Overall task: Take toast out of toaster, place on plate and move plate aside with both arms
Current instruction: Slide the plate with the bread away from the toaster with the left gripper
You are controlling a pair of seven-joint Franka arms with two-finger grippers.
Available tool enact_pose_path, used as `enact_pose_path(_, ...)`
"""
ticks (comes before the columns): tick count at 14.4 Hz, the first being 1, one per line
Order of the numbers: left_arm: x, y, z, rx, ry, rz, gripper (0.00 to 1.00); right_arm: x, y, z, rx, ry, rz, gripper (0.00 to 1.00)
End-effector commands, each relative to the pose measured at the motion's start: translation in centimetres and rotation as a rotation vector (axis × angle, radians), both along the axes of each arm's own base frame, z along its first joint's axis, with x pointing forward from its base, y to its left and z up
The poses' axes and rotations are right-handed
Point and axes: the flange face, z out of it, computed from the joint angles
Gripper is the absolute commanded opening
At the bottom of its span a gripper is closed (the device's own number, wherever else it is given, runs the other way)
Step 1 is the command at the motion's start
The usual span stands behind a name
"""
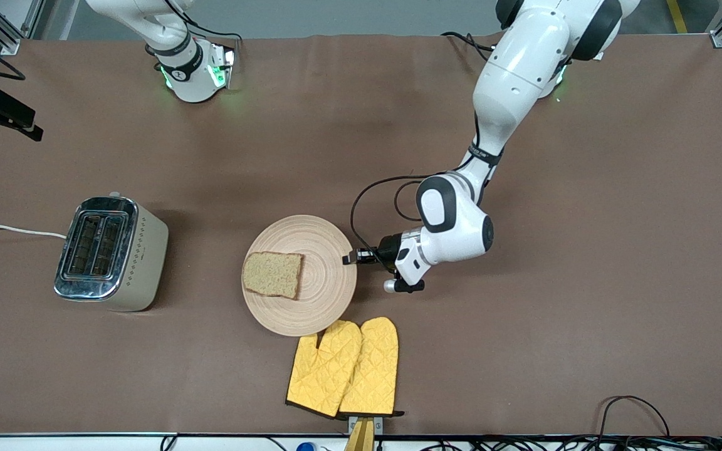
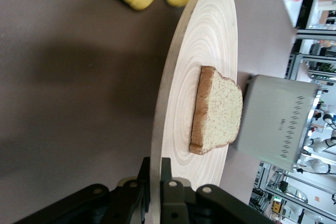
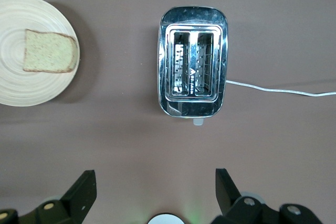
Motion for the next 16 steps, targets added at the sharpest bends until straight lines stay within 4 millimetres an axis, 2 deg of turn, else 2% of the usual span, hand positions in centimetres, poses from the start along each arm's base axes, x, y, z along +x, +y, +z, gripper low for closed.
enact_pose_path(1, 0.5, 4.0, 3.6, -0.052, -0.034, -0.054, 0.01, -0.6, -0.3, 0.1, -0.007, -0.009, -0.007, 1.0)
enact_pose_path(6, 1.8, 19.2, 2.6, -0.137, -0.045, -0.215, 0.01, -0.5, 0.3, 0.2, -0.009, -0.01, 0.002, 1.0)
enact_pose_path(8, 3.0, 27.2, 2.2, -0.101, -0.022, -0.266, 0.01, -0.5, 0.3, 0.3, -0.009, -0.012, 0.004, 1.0)
enact_pose_path(11, 3.9, 38.9, 2.0, -0.08, -0.016, -0.241, 0.0, -0.7, 0.2, 0.3, -0.008, -0.003, 0.007, 1.0)
enact_pose_path(13, 4.2, 45.2, 2.1, -0.037, -0.018, -0.226, 0.0, -0.8, -0.5, 0.0, -0.007, 0.007, -0.007, 1.0)
enact_pose_path(14, 3.8, 47.9, 1.4, -0.053, -0.012, -0.223, 0.01, -0.8, -1.2, 0.0, -0.007, 0.011, -0.017, 1.0)
enact_pose_path(16, 3.3, 52.0, 0.7, -0.065, -0.062, -0.213, 0.01, -1.0, -1.5, -0.2, -0.006, 0.025, -0.025, 1.0)
